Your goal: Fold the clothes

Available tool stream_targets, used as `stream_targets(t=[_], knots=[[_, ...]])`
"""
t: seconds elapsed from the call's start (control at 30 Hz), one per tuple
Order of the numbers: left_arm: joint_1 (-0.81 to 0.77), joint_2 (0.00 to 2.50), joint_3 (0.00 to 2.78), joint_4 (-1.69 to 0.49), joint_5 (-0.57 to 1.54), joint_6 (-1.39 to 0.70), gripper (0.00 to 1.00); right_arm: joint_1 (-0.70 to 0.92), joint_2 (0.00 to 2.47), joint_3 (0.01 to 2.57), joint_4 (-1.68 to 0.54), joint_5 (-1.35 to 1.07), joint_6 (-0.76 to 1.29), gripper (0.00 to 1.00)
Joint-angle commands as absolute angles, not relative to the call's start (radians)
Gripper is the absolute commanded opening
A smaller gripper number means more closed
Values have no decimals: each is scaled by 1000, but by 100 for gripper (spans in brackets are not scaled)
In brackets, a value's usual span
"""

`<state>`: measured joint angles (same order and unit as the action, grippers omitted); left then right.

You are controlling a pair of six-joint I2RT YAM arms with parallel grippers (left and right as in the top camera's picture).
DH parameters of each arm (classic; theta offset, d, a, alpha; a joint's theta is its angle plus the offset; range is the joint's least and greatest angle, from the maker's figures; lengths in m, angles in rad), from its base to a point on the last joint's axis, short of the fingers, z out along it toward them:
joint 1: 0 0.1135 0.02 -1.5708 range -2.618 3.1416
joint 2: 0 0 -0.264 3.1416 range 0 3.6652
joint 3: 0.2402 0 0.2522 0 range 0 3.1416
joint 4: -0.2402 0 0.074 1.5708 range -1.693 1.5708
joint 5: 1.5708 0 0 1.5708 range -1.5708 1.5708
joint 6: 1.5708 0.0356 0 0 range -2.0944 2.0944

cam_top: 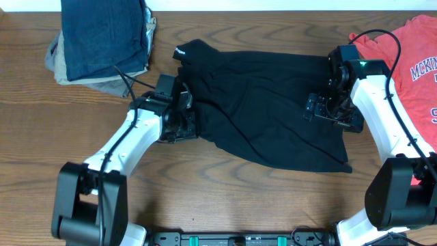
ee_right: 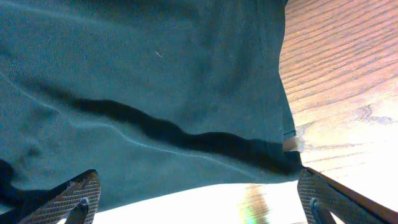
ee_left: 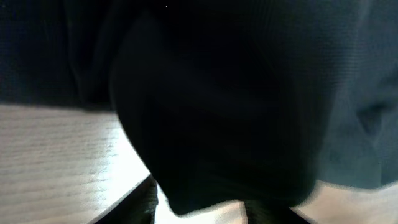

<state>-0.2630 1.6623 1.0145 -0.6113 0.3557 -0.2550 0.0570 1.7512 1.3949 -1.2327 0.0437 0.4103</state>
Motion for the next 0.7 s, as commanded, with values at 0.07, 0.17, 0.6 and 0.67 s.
stream_targets(t=[0.07,0.17,0.6,0.67], knots=[[-262,1727,1009,-537,348,-260,50,67,1737,1392,-1233,44,410,99],[-262,1734,1009,-466,347,-260,21,67,1737,1392,-1233,45,410,99],[-262,1735,1010,-147,347,-282,6,67,1737,1392,-1234,44,411,99],[-262,1741,1010,-110,347,-283,6,67,1737,1392,-1234,44,411,99]])
